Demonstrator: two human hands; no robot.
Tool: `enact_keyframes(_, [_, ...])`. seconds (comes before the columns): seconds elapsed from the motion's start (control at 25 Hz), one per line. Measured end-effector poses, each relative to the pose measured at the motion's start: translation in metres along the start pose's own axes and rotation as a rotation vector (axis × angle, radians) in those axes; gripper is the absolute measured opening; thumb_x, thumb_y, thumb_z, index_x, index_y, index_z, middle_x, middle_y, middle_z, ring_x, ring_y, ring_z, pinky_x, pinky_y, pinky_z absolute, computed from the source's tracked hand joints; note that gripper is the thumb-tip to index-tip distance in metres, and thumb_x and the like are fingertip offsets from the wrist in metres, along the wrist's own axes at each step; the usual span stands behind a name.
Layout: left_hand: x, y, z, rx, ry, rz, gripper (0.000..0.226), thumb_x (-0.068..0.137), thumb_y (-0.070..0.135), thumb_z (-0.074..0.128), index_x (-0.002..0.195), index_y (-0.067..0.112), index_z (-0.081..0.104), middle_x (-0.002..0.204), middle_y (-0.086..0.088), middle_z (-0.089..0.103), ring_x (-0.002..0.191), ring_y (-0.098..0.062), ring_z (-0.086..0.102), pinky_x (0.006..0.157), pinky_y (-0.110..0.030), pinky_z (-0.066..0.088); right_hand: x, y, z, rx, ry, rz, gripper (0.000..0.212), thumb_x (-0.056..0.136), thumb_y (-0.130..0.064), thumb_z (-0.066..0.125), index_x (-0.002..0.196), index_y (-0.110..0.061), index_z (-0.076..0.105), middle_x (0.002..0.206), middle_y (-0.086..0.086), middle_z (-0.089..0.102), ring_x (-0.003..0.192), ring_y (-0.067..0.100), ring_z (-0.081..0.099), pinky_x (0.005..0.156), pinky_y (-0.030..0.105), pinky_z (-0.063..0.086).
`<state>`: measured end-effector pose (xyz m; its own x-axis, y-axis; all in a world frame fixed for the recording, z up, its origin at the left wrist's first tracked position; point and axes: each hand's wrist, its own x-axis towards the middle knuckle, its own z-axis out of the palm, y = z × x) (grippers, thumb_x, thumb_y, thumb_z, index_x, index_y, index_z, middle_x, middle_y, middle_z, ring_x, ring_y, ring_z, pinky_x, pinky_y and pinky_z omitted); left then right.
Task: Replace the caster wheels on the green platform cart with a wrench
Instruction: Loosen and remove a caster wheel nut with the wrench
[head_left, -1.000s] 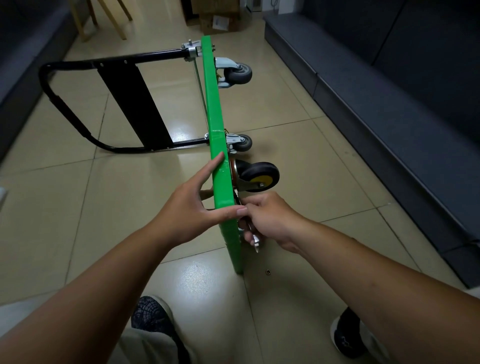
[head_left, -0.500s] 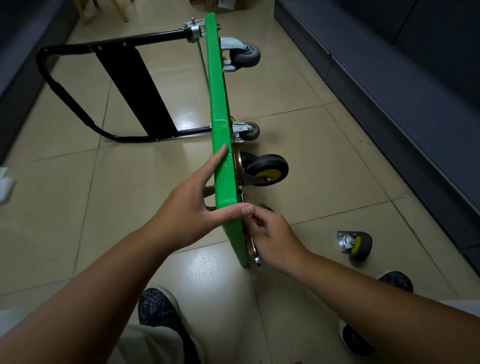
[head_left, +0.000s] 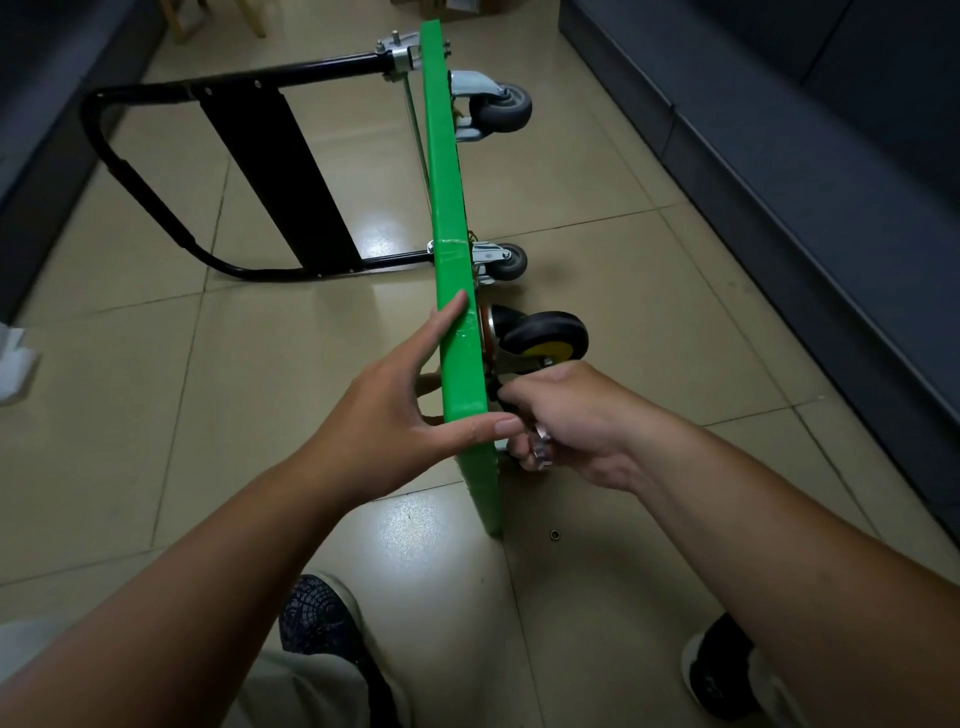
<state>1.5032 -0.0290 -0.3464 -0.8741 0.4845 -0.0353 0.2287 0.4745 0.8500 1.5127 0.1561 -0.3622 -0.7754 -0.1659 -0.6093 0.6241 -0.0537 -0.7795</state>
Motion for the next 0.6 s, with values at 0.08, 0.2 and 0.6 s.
enact_keyframes(0.08, [-0.001, -0.003, 0.001, 0.000, 0.004, 0.001, 0.108, 0.063, 0.065, 0.076, 0.153, 0.057, 0.017, 0.143, 0.048, 0.025, 0.133, 0.001, 0.045, 0.099, -0.036, 0.055, 0.002, -0.004, -0.002, -0.114, -0.010, 0.003, 0.021, 0.102, -0.013, 0.048, 0.104, -0.003, 0.067, 0.056, 0.001, 0.064, 0.046, 0.012, 0.057, 0.045, 0.024, 0.046])
enact_keyframes(0.2, [-0.003, -0.006, -0.001, -0.015, 0.002, -0.007, 0.103, 0.068, 0.064, 0.074, 0.153, 0.058, 0.017, 0.158, 0.026, 0.029, 0.136, -0.010, 0.048, 0.093, -0.035, 0.059, 0.001, 0.009, 0.002, -0.261, 0.020, -0.093, 0.023, 0.105, -0.017, 0.047, 0.104, -0.009, 0.068, 0.064, 0.001, 0.067, 0.050, 0.016, 0.064, 0.048, 0.027, 0.049])
enact_keyframes(0.6, [-0.003, -0.006, 0.002, -0.049, 0.037, -0.004, 0.098, 0.073, 0.056, 0.078, 0.153, 0.057, 0.021, 0.149, 0.037, 0.033, 0.129, -0.007, 0.055, 0.082, -0.026, 0.061, 0.042, 0.109, -0.012, -0.656, 0.212, -0.601, 0.043, 0.105, -0.029, 0.048, 0.146, -0.039, 0.044, 0.113, 0.001, 0.070, 0.101, 0.020, 0.066, 0.083, 0.040, 0.057])
